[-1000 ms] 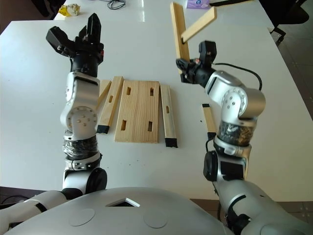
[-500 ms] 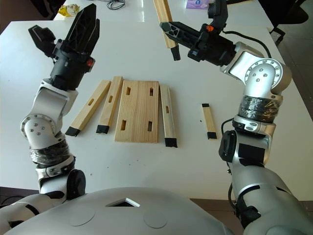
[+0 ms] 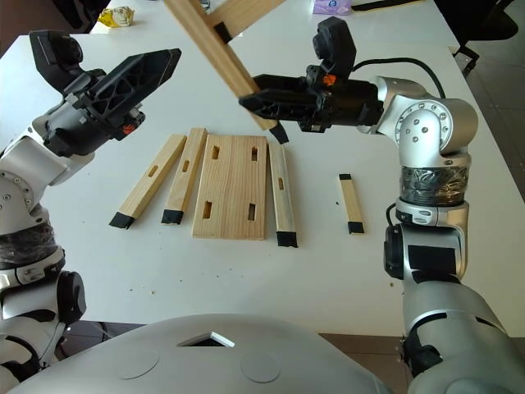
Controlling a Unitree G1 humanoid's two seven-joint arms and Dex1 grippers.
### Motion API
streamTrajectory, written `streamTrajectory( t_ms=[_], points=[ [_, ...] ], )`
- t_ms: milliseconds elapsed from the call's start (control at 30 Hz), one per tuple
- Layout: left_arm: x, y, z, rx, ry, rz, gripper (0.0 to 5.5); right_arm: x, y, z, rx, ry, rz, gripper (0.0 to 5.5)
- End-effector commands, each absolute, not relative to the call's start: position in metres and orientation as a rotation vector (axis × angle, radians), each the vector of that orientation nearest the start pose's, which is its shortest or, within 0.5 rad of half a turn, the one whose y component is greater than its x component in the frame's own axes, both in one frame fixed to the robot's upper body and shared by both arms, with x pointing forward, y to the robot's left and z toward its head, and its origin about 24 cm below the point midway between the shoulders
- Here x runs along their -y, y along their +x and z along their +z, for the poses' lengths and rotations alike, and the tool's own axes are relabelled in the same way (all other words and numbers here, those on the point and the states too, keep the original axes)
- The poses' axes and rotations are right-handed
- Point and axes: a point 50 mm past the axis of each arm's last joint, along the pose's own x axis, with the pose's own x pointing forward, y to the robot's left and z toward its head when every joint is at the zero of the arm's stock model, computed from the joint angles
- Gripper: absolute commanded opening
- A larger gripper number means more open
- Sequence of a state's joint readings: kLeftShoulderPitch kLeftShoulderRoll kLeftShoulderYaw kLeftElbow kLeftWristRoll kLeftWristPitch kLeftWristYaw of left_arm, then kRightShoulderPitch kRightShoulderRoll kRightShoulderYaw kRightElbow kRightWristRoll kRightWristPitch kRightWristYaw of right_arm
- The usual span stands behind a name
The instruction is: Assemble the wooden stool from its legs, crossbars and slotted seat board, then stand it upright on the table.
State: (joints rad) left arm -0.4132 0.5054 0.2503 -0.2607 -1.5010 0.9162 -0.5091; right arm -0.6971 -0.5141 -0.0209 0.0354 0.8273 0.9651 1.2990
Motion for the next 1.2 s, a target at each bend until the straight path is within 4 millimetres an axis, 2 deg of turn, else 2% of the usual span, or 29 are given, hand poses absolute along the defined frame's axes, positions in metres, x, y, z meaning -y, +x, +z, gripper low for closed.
streamTrajectory(
  t_ms=[33,267,633,1200],
  points=[
    [-0.162,0.255,0.221,-0.019,-0.669,-1.304,4.67,0.141,0.288,0.196,-0.2,0.305,1.669,2.06],
    [-0.162,0.255,0.227,-0.026,-0.624,-1.341,4.67,0.144,0.285,0.181,-0.249,0.26,1.699,2.06],
    [-0.153,0.243,0.228,0.004,-0.606,-1.406,4.67,0.146,0.278,0.175,-0.287,0.249,1.726,2.06],
    [-0.154,0.239,0.219,-0.004,-0.617,-1.389,2.36,0.146,0.272,0.17,-0.308,0.231,1.735,2.06]
  ],
)
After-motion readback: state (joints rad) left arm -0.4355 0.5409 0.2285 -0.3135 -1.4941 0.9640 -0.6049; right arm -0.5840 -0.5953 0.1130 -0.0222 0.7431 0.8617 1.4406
